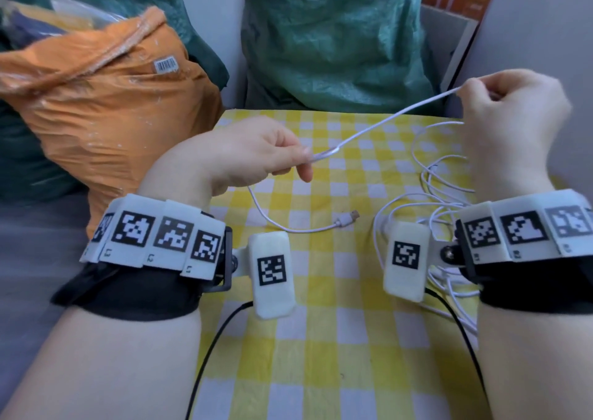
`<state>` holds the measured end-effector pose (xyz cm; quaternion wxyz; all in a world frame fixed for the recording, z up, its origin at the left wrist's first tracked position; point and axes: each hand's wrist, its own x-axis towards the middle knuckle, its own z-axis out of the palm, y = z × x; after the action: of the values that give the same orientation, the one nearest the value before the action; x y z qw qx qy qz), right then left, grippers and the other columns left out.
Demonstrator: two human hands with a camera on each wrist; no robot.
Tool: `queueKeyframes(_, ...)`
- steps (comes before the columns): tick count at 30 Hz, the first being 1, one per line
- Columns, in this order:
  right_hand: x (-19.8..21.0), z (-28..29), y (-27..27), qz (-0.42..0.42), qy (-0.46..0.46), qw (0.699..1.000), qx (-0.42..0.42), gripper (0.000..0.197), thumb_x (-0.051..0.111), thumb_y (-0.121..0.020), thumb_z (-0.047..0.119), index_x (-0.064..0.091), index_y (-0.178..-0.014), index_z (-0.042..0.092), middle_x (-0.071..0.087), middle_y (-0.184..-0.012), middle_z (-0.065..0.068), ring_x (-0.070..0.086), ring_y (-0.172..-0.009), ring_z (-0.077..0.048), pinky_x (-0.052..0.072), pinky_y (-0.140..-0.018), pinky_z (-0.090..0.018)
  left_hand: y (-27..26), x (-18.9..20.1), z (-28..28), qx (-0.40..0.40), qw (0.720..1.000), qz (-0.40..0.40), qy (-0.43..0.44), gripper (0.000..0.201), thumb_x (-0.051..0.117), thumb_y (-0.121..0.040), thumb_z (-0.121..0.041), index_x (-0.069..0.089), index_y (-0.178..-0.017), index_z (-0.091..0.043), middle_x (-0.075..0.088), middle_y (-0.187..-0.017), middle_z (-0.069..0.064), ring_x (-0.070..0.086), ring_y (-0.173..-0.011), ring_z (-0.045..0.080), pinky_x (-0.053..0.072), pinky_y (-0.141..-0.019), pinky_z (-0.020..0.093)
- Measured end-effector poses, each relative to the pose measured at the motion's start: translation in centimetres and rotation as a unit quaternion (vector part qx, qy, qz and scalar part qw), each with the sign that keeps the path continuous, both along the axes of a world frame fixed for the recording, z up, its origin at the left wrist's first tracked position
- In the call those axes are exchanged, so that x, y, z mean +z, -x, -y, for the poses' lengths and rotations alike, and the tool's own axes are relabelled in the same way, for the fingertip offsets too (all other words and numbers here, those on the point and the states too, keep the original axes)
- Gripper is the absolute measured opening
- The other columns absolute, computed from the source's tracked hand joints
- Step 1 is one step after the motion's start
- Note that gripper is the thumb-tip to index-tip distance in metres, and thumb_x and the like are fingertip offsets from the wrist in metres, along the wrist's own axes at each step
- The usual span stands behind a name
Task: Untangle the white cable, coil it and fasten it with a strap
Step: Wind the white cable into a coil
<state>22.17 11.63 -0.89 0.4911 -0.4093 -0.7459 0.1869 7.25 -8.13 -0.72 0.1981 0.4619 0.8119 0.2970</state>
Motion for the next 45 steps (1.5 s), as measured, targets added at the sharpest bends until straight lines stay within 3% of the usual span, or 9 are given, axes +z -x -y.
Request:
queueKeyframes(9,-1.3,0.3,1.0,0.111,0.091,0.989,0.046,0.021,0.054,-0.084,0.020,0.073,-0.091,0.018,0.071,-0.093,-0.015,0.065,-0.093,-0.034,0.052,-0.086,-0.035,1.2,-0.4,-0.3,0.086,0.986,0.017,-0.144,0.021,0.060,-0.090,-0.014,0.071,-0.075,-0.023,0.071,-0.068,-0.005,0.062,-0.073,0.008,0.049,-0.061,0.022)
queueKeyframes(13,-1.3,1.6,1.8,0.145,0.114,0.968,0.169,0.027,0.053,-0.086,0.015,0.068,-0.101,0.031,0.069,-0.090,0.004,0.066,-0.057,0.000,0.048,-0.053,-0.010,0.7,-0.5,-0.8,0.080,0.981,0.041,-0.173,0.014,0.063,-0.089,-0.011,0.071,-0.078,-0.016,0.071,-0.074,0.003,0.065,-0.076,0.013,0.056,-0.063,0.026)
queueKeyframes(15,-0.9,3.0,2.0,0.173,0.117,0.944,0.254,0.037,0.054,-0.088,0.012,0.062,-0.114,0.037,0.069,-0.086,0.007,0.058,-0.043,0.003,0.041,-0.042,-0.008,0.4,-0.5,-1.0,0.073,0.979,0.048,-0.183,0.013,0.065,-0.087,-0.010,0.071,-0.078,-0.015,0.071,-0.072,0.002,0.066,-0.074,0.012,0.058,-0.064,0.027)
queueKeyframes(21,0.3,6.0,1.7,0.084,0.288,0.825,0.480,0.022,0.051,-0.094,0.026,0.070,-0.104,0.021,0.074,-0.098,-0.003,0.062,-0.065,-0.020,0.044,-0.054,-0.025,0.0,-0.5,-1.5,0.080,0.967,0.063,-0.235,0.011,0.068,-0.084,-0.008,0.071,-0.075,-0.013,0.068,-0.065,0.000,0.063,-0.060,0.007,0.058,-0.063,0.027)
queueKeyframes(28,0.1,5.0,1.9,0.035,0.247,0.837,0.486,0.025,0.048,-0.098,0.022,0.063,-0.080,0.015,0.071,-0.073,0.000,0.062,-0.074,-0.013,0.048,-0.080,-0.032,0.2,-0.6,-1.8,0.108,0.947,0.040,-0.299,0.012,0.071,-0.081,-0.008,0.070,-0.074,-0.018,0.067,-0.059,-0.005,0.061,-0.059,0.009,0.055,-0.061,0.024)
queueKeyframes(34,-0.3,4.6,2.5,-0.040,0.194,0.905,0.377,0.023,0.055,-0.093,0.020,0.066,-0.073,0.023,0.042,-0.045,0.016,0.039,-0.044,-0.002,0.047,-0.058,-0.028,0.0,-0.5,-1.6,0.079,0.950,0.009,-0.301,0.011,0.075,-0.078,-0.012,0.069,-0.072,-0.019,0.065,-0.061,-0.005,0.059,-0.057,0.003,0.049,-0.059,0.018)
queueKeyframes(39,-0.4,1.9,1.8,-0.121,0.110,0.973,0.164,0.016,0.058,-0.083,0.028,0.070,-0.078,0.019,0.042,-0.038,0.013,0.034,-0.045,-0.006,0.033,-0.053,-0.027,1.4,-1.0,-0.6,0.104,0.975,0.001,-0.196,0.019,0.061,-0.090,-0.020,0.067,-0.072,-0.020,0.056,-0.055,-0.002,0.053,-0.057,0.016,0.047,-0.066,0.035)
queueKeyframes(42,-0.8,1.0,1.4,0.005,0.074,0.992,0.105,0.023,0.056,-0.088,0.029,0.073,-0.094,0.015,0.059,-0.058,0.007,0.053,-0.065,-0.017,0.036,-0.061,-0.026,1.3,-0.9,-0.5,0.112,0.975,0.058,-0.184,0.025,0.051,-0.096,-0.015,0.063,-0.074,-0.015,0.053,-0.059,0.000,0.053,-0.054,0.016,0.052,-0.068,0.037)
queueKeyframes(45,-1.2,2.0,1.9,0.166,0.044,0.978,0.120,0.027,0.052,-0.092,0.026,0.069,-0.111,0.018,0.067,-0.113,-0.007,0.057,-0.110,-0.029,0.045,-0.091,-0.033,0.5,-0.6,-0.8,0.089,0.971,0.116,-0.189,0.025,0.044,-0.100,-0.017,0.058,-0.080,-0.013,0.052,-0.058,0.003,0.055,-0.051,0.017,0.056,-0.065,0.039)
